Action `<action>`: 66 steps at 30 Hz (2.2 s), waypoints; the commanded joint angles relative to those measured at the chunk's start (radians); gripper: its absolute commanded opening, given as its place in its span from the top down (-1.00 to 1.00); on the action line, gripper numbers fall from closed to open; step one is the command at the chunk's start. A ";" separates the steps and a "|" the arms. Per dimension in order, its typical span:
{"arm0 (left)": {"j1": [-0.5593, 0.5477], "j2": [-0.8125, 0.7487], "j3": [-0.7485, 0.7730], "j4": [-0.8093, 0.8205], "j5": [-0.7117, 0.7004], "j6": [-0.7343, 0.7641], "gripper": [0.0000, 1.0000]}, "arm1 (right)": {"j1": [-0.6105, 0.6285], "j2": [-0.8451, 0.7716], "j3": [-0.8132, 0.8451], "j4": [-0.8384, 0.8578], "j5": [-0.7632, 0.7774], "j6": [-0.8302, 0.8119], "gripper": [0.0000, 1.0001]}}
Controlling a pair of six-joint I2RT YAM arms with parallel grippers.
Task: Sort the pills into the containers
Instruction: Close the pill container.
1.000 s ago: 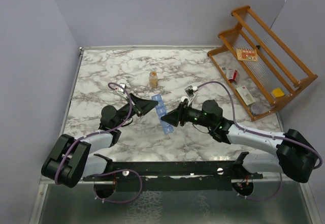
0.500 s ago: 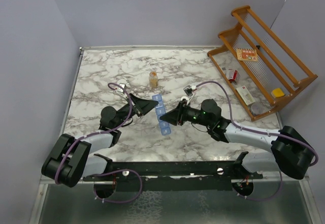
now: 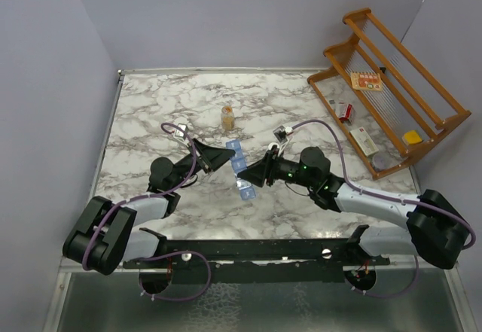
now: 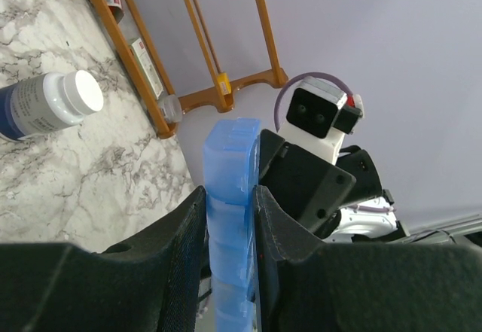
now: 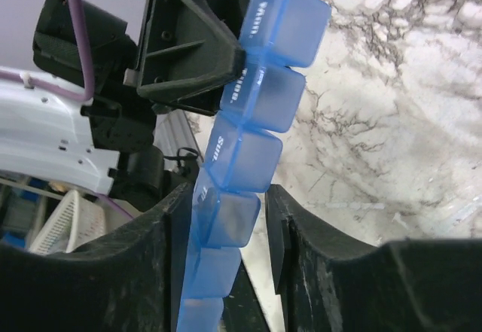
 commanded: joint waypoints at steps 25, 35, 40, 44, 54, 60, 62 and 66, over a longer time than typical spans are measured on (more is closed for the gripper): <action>-0.001 0.017 0.010 0.048 0.003 -0.021 0.86 | -0.001 -0.113 -0.064 0.059 -0.016 0.066 -0.14; -0.001 0.017 0.013 0.052 0.000 -0.030 0.86 | 0.000 -0.095 -0.091 0.079 -0.015 0.072 -0.28; -0.001 0.021 0.013 0.053 -0.003 -0.029 0.86 | 0.000 -0.082 -0.085 0.084 -0.027 0.069 -0.27; -0.001 0.025 0.011 0.058 -0.004 -0.027 0.86 | -0.001 -0.070 -0.071 0.062 -0.032 0.055 -0.12; -0.001 0.028 0.010 0.058 -0.006 -0.020 0.86 | 0.000 -0.035 -0.063 0.076 -0.061 0.040 -0.11; -0.001 0.030 0.009 0.058 -0.008 -0.018 0.86 | 0.000 -0.030 -0.057 0.072 -0.064 0.029 -0.08; -0.002 0.032 0.010 0.058 -0.008 -0.018 0.86 | -0.001 -0.025 -0.056 0.072 -0.068 0.027 0.03; -0.002 0.034 0.009 0.057 -0.009 -0.018 0.86 | 0.000 -0.015 -0.051 0.081 -0.085 0.021 0.35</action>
